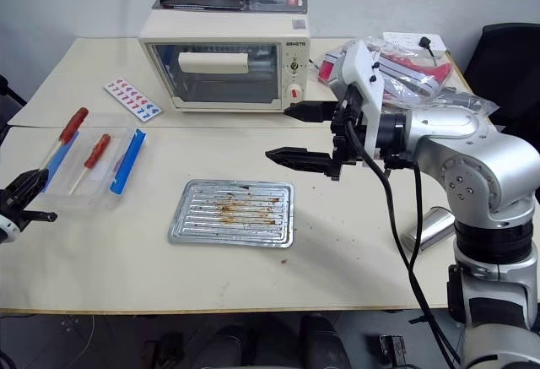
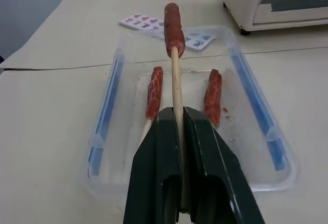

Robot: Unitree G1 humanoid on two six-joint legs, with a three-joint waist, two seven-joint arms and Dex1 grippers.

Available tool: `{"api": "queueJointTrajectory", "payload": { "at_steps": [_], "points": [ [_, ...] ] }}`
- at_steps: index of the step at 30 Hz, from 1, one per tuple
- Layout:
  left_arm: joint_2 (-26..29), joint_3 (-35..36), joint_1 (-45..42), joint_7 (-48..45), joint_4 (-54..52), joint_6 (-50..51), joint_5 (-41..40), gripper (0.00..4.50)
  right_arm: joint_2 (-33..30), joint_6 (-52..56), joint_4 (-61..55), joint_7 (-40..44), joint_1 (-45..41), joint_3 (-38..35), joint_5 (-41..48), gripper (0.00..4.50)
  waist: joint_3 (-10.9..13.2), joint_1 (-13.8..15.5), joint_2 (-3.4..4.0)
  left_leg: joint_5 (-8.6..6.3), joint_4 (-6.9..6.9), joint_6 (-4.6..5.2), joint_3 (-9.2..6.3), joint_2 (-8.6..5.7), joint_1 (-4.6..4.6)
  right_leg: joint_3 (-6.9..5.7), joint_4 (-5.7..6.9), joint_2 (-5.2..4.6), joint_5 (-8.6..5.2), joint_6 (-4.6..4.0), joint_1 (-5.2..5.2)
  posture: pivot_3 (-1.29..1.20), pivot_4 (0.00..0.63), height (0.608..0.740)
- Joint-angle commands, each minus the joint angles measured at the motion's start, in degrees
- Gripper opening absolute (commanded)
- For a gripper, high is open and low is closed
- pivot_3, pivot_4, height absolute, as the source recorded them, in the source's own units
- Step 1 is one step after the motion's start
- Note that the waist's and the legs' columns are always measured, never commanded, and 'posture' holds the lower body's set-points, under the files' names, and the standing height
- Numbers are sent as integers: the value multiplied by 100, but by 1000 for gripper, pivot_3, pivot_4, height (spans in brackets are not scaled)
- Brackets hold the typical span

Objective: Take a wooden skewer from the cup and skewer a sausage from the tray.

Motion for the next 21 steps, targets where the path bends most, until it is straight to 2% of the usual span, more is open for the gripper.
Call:
{"api": "queueJointTrajectory", "payload": {
  "at_steps": [1, 3, 8, 13, 18, 21],
  "points": [
    [130, -29, -25, 27, -70, -124, 75, 0, -81, -14, -234, -107, -12, -158, 100, 4476, 0, -13, 0, 0, -2, 0, 1, 0, 0, 0, 0, 0, 0, 0, 0, 0, 150, 740],
    [144, -76, -72, 42, 18, -122, 87, 0, -69, -28, -226, -151, -25, -140, 95, 4476, 0, -13, 0, 0, -4, -1, 1, 0, 0, 1, 1, 0, 0, 0, -1, 0, 150, 740],
    [263, -220, -297, -21, 148, -86, 51, 1202, -55, -38, -200, -184, -100, -109, 117, 4500, -1, -5, -1, 0, -2, -1, 1, 0, 0, 0, -2, 0, 0, 0, -1, 0, 150, 740],
    [481, 170, -217, -108, -160, 179, -251, 2542, -54, -99, -77, -185, -189, -84, 62, 4500, -1, -9, -1, 0, -4, 0, 0, 0, -1, 0, 0, 0, 0, 0, -1, 0, 150, 740],
    [688, 1442, 405, -607, -955, 954, -1183, 2542, -84, -196, 80, -79, -233, -56, -5, 4500, -1, -107, -4, -1, -15, -2, 1, 5, -3, 0, -2, 2, 0, 0, -4, 0, 150, 740],
    [770, 2419, 1211, -1087, -1218, 1314, -1503, 2542, -206, -189, 220, 143, -296, -98, 45, 4500, -1, -145, -2, -1, -21, -1, 1, 5, -1, 0, -7, 1, 0, 0, -2, 0, 150, 740]
  ]
}}
